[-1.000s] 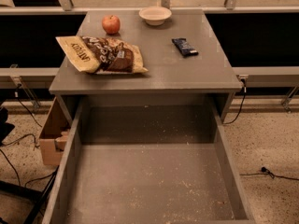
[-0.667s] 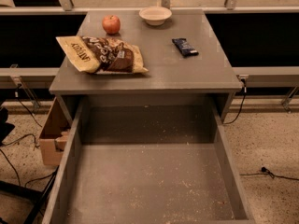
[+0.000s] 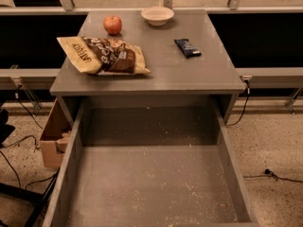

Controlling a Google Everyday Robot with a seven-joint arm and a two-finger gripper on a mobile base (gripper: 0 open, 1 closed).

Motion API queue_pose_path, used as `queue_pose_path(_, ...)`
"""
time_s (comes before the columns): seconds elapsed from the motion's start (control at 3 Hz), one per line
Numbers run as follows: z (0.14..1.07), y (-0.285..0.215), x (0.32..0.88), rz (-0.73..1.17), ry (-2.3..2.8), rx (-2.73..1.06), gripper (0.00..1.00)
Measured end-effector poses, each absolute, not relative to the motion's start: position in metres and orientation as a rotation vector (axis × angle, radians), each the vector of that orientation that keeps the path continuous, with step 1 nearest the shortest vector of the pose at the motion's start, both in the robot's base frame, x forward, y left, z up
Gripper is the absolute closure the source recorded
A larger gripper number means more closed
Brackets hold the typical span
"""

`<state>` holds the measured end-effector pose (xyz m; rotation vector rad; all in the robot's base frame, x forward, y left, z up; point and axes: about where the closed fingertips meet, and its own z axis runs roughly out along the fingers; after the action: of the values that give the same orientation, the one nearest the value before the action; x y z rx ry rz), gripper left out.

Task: Close top drawer

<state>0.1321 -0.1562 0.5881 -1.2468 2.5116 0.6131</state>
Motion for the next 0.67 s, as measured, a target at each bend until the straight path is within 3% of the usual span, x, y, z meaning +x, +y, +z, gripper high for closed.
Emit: queue_pose_path(0.67,0.536,-0.116,0.177,0.728,2.389,-1.309,1.0)
